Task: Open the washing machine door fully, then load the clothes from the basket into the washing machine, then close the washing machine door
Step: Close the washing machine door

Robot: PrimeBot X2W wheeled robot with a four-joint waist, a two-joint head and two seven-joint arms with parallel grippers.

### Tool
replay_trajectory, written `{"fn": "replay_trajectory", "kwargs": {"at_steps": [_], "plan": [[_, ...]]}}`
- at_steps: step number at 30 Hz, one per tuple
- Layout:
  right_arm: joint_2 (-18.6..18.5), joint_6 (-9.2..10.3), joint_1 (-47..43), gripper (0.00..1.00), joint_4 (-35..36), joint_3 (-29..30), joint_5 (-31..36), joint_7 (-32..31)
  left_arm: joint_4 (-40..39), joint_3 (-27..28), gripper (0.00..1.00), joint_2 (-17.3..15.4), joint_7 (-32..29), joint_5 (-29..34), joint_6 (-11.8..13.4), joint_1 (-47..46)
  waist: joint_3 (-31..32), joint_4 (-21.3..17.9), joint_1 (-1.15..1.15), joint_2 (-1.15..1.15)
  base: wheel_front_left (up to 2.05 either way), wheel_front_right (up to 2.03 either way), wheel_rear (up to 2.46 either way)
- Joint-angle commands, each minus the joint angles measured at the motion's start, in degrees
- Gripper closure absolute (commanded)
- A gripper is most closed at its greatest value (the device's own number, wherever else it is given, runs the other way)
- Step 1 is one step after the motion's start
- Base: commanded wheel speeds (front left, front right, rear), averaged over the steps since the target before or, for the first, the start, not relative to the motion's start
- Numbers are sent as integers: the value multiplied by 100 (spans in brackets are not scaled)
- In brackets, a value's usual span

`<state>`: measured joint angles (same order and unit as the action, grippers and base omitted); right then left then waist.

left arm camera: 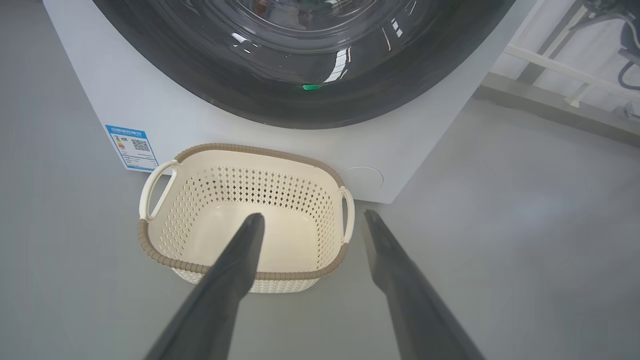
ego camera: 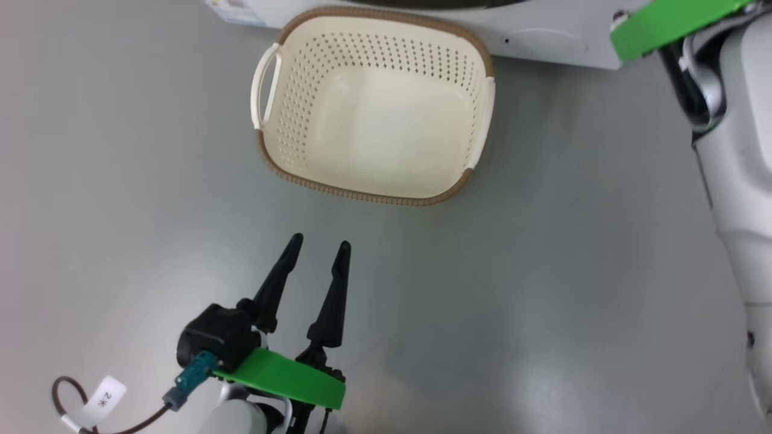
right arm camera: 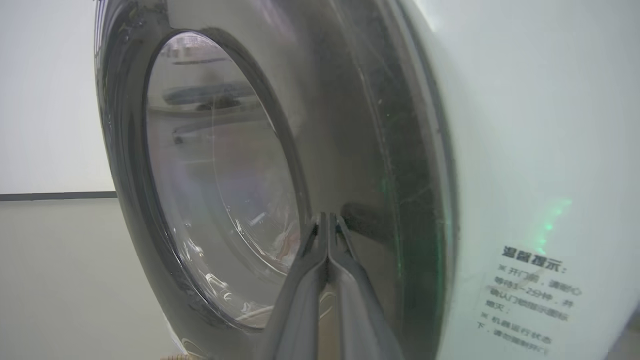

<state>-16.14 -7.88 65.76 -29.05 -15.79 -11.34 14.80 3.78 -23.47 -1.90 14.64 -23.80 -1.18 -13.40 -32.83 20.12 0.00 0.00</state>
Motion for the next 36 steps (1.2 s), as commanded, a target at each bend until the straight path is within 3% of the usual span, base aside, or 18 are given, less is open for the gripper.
{"fn": "replay_trajectory", "kwargs": {"at_steps": [1, 3, 6, 10, 28, 36], "plan": [[198, 39, -346, 85, 224, -28, -122, 20, -46, 258, 0, -98, 36, 8, 30, 78, 283, -194, 0, 0, 0, 0, 0], [269, 39, -613, 65, 322, -60, -195, 20, 35, 332, 0, -98, 36, 34, 14, 104, 455, -285, 0, 0, 0, 0, 0], [379, 39, -1012, 51, 476, -108, -300, 20, 143, 443, 0, -98, 36, 55, -20, 174, 729, -426, 0, 0, 0, 0, 0], [470, 39, -1507, 2, 656, -206, -395, 20, 297, 620, 0, -98, 36, 98, -60, 303, 1110, -612, 0, 0, 0, 0, 0], [788, 39, -3620, 0, 1480, -101, -391, 20, 925, 1196, 0, -98, 36, 262, -65, 849, 2696, -1350, 0, 0, 0, 0, 0], [835, 39, -4823, 0, 1981, 241, -416, 20, 1032, 1313, 0, -98, 36, 230, -63, 1153, 3208, -1552, 0, 0, 0, 0, 0]]}}
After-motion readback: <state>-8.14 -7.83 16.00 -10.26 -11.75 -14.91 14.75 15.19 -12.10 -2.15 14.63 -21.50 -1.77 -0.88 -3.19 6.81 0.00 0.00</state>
